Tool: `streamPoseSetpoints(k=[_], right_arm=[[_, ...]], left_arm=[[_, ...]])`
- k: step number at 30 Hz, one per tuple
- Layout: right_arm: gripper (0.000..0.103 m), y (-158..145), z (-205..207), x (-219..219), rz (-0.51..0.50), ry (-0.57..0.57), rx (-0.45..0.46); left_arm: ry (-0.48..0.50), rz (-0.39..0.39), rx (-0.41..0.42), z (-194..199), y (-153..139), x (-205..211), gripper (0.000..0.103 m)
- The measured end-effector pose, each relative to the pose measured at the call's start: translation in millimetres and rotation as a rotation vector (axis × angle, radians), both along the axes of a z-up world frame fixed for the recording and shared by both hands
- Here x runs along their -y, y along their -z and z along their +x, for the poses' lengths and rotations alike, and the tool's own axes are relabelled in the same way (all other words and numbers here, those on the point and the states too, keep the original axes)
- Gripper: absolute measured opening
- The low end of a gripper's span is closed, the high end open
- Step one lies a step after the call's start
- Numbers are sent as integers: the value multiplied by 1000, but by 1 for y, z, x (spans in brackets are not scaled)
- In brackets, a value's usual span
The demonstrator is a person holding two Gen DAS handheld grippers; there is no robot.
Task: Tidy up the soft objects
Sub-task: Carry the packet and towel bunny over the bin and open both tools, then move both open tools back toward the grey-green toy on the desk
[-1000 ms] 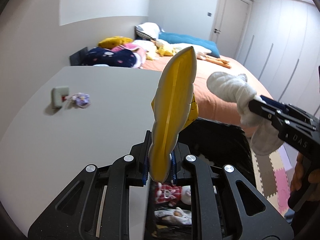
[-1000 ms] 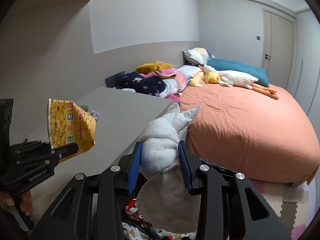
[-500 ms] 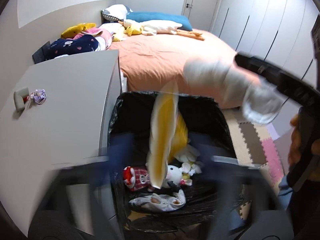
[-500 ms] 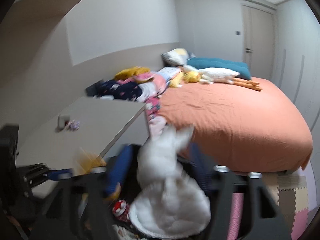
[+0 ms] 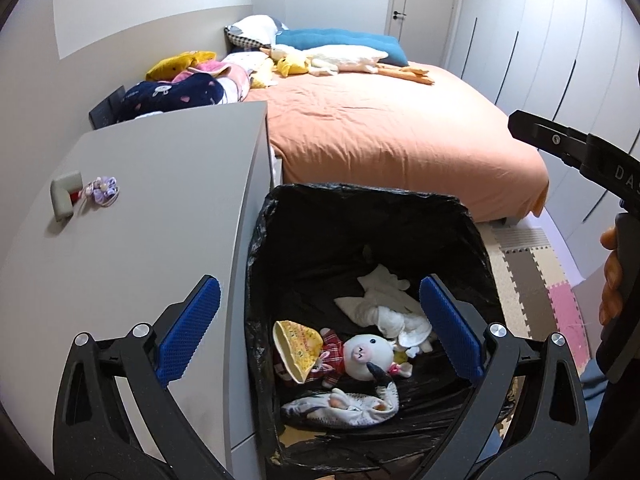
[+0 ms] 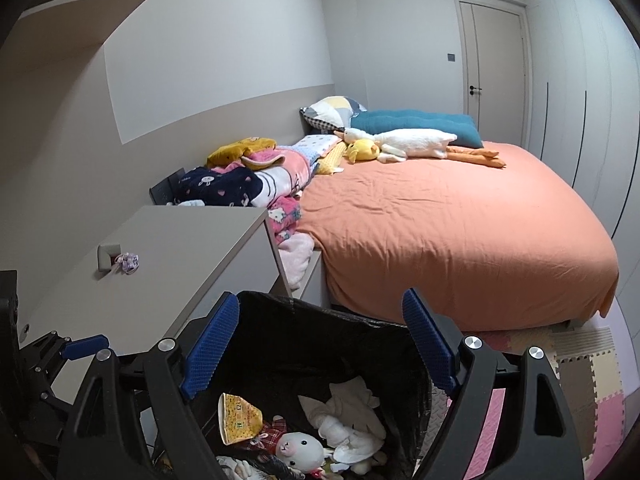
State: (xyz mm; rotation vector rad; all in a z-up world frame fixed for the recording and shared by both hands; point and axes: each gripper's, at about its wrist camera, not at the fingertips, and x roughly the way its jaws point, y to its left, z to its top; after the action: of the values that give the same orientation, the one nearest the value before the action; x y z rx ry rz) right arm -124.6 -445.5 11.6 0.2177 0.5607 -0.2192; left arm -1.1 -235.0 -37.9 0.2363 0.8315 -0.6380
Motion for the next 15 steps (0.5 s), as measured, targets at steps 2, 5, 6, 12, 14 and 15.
streamPoseSetpoints(k=[2, 5, 6, 12, 14, 15], right_arm=[[84, 2, 4, -3, -1, -8, -6], [84, 4, 11, -6, -2, -17, -16], [84, 5, 13, -8, -3, -21, -20], [84, 7, 27, -18, -7, -47, -31], [84, 8, 34, -24, -10, -59, -36], [84, 9, 37, -27, -10, -65, -39]], left_arm=[[-7, 1, -3, 2, 2, -2, 97], [-19, -1, -12, 7, 4, -4, 97], [-23, -2, -15, 9, 4, -5, 97], [-49, -18, -22, 20, 5, -18, 97], [-60, -19, -22, 25, 5, -23, 97], [-68, -19, -21, 27, 5, -26, 97]])
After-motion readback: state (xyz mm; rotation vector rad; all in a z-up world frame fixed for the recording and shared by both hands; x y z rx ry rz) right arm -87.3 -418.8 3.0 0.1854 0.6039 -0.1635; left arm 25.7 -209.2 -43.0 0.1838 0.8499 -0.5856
